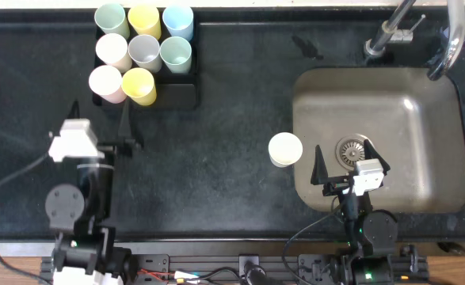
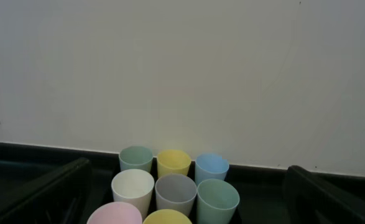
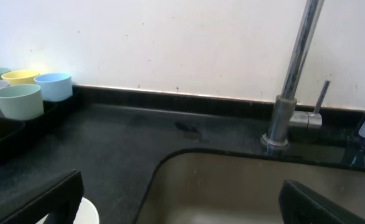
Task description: Store Cups
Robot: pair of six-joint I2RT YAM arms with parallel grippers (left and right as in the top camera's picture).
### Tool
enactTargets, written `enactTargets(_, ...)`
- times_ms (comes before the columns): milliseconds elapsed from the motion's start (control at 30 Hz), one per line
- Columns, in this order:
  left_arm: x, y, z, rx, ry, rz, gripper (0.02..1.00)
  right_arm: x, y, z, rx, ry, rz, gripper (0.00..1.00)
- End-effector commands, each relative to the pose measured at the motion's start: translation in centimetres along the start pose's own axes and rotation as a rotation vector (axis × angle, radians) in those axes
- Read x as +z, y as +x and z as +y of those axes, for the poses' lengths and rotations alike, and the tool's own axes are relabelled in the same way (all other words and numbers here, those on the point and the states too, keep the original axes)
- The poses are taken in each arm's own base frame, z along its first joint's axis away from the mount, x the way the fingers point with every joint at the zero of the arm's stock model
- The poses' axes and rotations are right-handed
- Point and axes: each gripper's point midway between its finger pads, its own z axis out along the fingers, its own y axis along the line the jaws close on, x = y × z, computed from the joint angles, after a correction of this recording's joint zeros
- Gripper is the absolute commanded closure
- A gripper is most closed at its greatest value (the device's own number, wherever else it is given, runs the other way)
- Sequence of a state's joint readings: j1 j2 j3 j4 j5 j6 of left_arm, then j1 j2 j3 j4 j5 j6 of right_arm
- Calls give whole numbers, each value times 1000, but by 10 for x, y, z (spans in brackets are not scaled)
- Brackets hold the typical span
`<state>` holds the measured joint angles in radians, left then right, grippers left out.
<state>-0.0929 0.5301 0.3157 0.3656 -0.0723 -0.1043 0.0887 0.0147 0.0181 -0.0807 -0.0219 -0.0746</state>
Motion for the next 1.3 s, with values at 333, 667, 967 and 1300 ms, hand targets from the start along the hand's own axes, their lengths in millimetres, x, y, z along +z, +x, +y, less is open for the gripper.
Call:
enactTargets(333,-44,63,15,-158,-7,-11,18,0,3,1,-1,-7,-3,5)
enactTargets(667,-55,88,18,-146,-25,72,18,0,3,1,-1,-7,-3,5)
enactTargets(967,-61,126,18,-141,-28,231,18,0,3,1,-1,-7,-3,3)
enactTargets(1300,-61,126,13,-16,15,234,18,0,3,1,-1,-7,-3,5)
